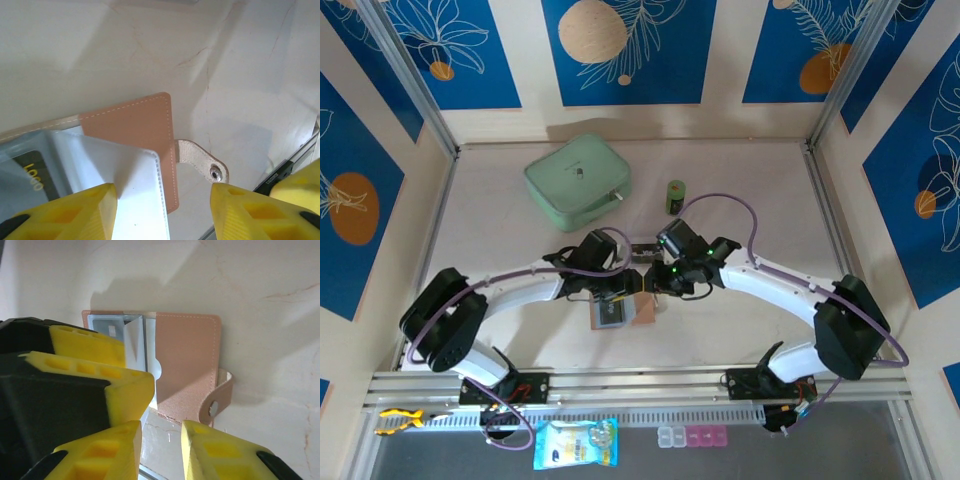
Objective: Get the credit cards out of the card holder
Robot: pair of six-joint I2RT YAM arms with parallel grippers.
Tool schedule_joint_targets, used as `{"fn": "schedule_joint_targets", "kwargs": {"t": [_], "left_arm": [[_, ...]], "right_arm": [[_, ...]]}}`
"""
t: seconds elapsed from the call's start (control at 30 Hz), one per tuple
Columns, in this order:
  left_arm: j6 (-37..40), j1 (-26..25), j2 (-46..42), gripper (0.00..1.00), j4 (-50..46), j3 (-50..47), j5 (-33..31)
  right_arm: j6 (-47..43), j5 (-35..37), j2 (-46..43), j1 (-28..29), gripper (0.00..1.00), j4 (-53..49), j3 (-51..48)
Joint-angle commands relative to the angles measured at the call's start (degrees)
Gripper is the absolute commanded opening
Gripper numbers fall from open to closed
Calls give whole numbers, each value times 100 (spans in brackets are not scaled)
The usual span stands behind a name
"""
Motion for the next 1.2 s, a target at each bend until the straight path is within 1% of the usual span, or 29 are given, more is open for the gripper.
{"fn": "schedule_joint_targets", "kwargs": {"t": [0.0, 0.27, 0.5, 0.63, 0.77, 1.13, 1.17], "left_arm": [[28, -71, 190, 53, 67, 166, 113], [54, -76, 256, 54, 111, 179, 105], [158, -55, 10, 54, -67, 105, -48], [196, 19, -330, 52, -183, -77, -223], [162, 153, -704, 50, -174, -400, -255], [84, 624, -1910, 44, -409, -1388, -344], [76, 661, -2005, 43, -426, -1478, -337]], "right_arm": [[-72, 36, -180, -37, 28, -174, -110], [-30, -46, -192, -27, 29, -126, -138], [-9, -99, -13, 31, 29, -71, -9], [22, -124, 132, 117, 29, -7, 111], [31, -175, 363, 215, 28, 61, 288], [83, -300, 1255, 579, 28, 253, 835], [97, -325, 1340, 616, 28, 296, 863]]}}
